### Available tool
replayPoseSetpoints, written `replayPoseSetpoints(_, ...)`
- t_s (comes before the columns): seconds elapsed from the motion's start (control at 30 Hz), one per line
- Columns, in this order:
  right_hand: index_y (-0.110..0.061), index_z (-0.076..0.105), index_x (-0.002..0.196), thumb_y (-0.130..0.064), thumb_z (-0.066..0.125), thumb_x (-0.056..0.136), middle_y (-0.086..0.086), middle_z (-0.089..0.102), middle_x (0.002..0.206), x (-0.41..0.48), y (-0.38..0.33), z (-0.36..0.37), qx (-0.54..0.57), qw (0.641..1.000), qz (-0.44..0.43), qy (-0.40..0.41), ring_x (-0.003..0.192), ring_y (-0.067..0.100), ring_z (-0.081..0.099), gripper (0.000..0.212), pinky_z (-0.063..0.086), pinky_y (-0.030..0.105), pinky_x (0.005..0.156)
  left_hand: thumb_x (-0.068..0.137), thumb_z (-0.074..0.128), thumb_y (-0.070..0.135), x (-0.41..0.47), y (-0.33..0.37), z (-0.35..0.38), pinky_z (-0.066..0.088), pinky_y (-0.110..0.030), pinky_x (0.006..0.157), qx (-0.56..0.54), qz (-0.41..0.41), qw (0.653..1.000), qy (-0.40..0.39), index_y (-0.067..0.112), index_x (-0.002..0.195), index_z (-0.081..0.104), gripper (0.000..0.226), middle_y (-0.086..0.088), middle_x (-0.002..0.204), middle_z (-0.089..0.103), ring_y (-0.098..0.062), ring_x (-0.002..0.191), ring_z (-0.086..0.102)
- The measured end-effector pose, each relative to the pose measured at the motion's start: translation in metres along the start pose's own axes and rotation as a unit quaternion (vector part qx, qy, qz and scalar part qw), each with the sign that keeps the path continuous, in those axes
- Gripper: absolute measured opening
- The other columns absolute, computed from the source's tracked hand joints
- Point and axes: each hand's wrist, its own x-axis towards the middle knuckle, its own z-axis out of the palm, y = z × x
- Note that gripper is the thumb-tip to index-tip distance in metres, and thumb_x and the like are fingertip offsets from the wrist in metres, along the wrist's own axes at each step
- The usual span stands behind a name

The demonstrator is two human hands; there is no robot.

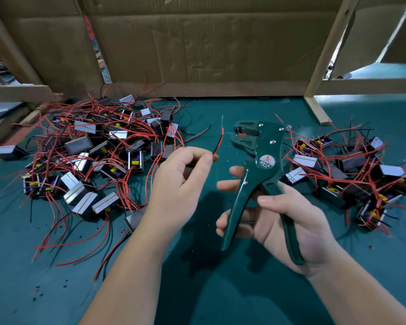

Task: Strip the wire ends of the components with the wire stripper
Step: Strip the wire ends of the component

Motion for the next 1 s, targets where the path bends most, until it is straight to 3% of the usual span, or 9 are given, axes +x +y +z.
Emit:
replayPoseSetpoints(0.1, -0.002, 0.054, 0.12, -0.012, 0.078, 0.058, 0.022, 0.063, 0.117, 0.0, 0.002, 0.002, 0.015, 1.0, -0.017, 0.014, 0.076, 0.044, 0.065, 0.068, 0.053, 0.056, 0.073, 0.092, 0.061, 0.022, -0.001, 0.001, -0.001, 0.053, -0.042, 0.067, 0.022, 0.015, 1.0, -0.015, 0.024, 0.084, 0.067, 0.01, 0.003, 0.081, 0.063, -0.001, 0.066, 0.053)
replayPoseSetpoints(0.17, -0.003, 0.059, 0.118, -0.02, 0.083, 0.058, 0.021, 0.062, 0.115, -0.001, 0.0, 0.003, 0.023, 0.999, -0.031, 0.014, 0.076, 0.045, 0.064, 0.067, 0.052, 0.056, 0.073, 0.089, 0.065, 0.025, -0.001, 0.002, 0.0, 0.05, -0.036, 0.062, 0.018, 0.017, 0.999, -0.032, 0.022, 0.081, 0.069, 0.01, 0.005, 0.073, 0.059, 0.0, 0.061, 0.048)
replayPoseSetpoints(0.27, 0.002, 0.058, 0.123, -0.021, 0.083, 0.06, 0.027, 0.061, 0.103, -0.001, -0.005, 0.003, 0.018, 0.999, -0.033, 0.01, 0.076, 0.046, 0.063, 0.071, 0.051, 0.056, 0.072, 0.078, 0.065, 0.028, -0.002, 0.003, 0.002, 0.035, -0.015, 0.054, 0.009, 0.01, 0.998, -0.059, 0.018, 0.072, 0.072, 0.014, 0.012, 0.06, 0.055, 0.001, 0.053, 0.044)
replayPoseSetpoints(0.43, 0.005, 0.047, 0.133, -0.023, 0.085, 0.059, 0.028, 0.056, 0.11, -0.002, -0.009, 0.002, 0.01, 1.0, -0.022, 0.014, 0.076, 0.047, 0.061, 0.088, 0.05, 0.055, 0.071, 0.081, 0.074, 0.022, -0.004, -0.001, 0.004, 0.035, -0.016, 0.057, 0.032, 0.009, 0.994, -0.107, 0.019, 0.071, 0.072, 0.01, 0.012, 0.061, 0.057, -0.002, 0.056, 0.046)
replayPoseSetpoints(0.53, 0.001, 0.051, 0.132, -0.019, 0.081, 0.062, 0.029, 0.058, 0.104, -0.002, -0.008, -0.001, 0.0, 0.999, -0.03, 0.02, 0.077, 0.047, 0.062, 0.079, 0.05, 0.056, 0.072, 0.085, 0.071, 0.018, -0.003, -0.003, 0.005, 0.037, -0.016, 0.059, 0.028, 0.011, 0.996, -0.089, 0.026, 0.073, 0.072, 0.015, 0.016, 0.063, 0.06, -0.001, 0.058, 0.049)
replayPoseSetpoints(0.63, -0.003, 0.056, 0.129, -0.011, 0.067, 0.068, 0.026, 0.06, 0.116, -0.003, -0.008, -0.004, -0.02, 0.998, -0.046, 0.032, 0.077, 0.048, 0.063, 0.063, 0.05, 0.058, 0.072, 0.086, 0.069, 0.018, -0.003, -0.001, 0.006, 0.041, -0.016, 0.056, -0.008, -0.011, 0.997, -0.072, 0.026, 0.075, 0.072, 0.014, 0.016, 0.064, 0.065, 0.0, 0.058, 0.053)
replayPoseSetpoints(0.73, -0.003, 0.052, 0.131, -0.016, 0.077, 0.065, 0.019, 0.055, 0.134, -0.002, -0.008, -0.004, -0.027, 0.998, -0.053, 0.028, 0.079, 0.048, 0.064, 0.071, 0.05, 0.061, 0.074, 0.088, 0.067, 0.016, -0.002, 0.001, 0.007, 0.043, -0.017, 0.055, -0.037, -0.03, 0.997, -0.055, 0.02, 0.076, 0.073, 0.014, 0.008, 0.068, 0.069, -0.001, 0.058, 0.054)
replayPoseSetpoints(0.83, -0.004, 0.056, 0.127, -0.01, 0.067, 0.068, 0.017, 0.055, 0.135, -0.003, -0.006, -0.004, -0.028, 0.998, -0.052, 0.034, 0.078, 0.049, 0.064, 0.061, 0.05, 0.061, 0.074, 0.09, 0.064, 0.016, -0.003, 0.004, 0.007, 0.043, -0.014, 0.056, -0.042, -0.034, 0.998, -0.035, 0.02, 0.078, 0.072, 0.014, 0.01, 0.07, 0.07, 0.003, 0.057, 0.055)
replayPoseSetpoints(1.0, -0.003, 0.058, 0.123, -0.02, 0.081, 0.062, 0.015, 0.052, 0.139, -0.003, -0.008, -0.002, -0.019, 0.998, -0.048, 0.023, 0.077, 0.048, 0.064, 0.067, 0.05, 0.06, 0.072, 0.096, 0.055, 0.02, -0.001, 0.004, 0.007, 0.038, -0.01, 0.047, -0.112, -0.082, 0.99, 0.003, 0.021, 0.082, 0.063, 0.016, 0.007, 0.067, 0.07, 0.003, 0.053, 0.054)
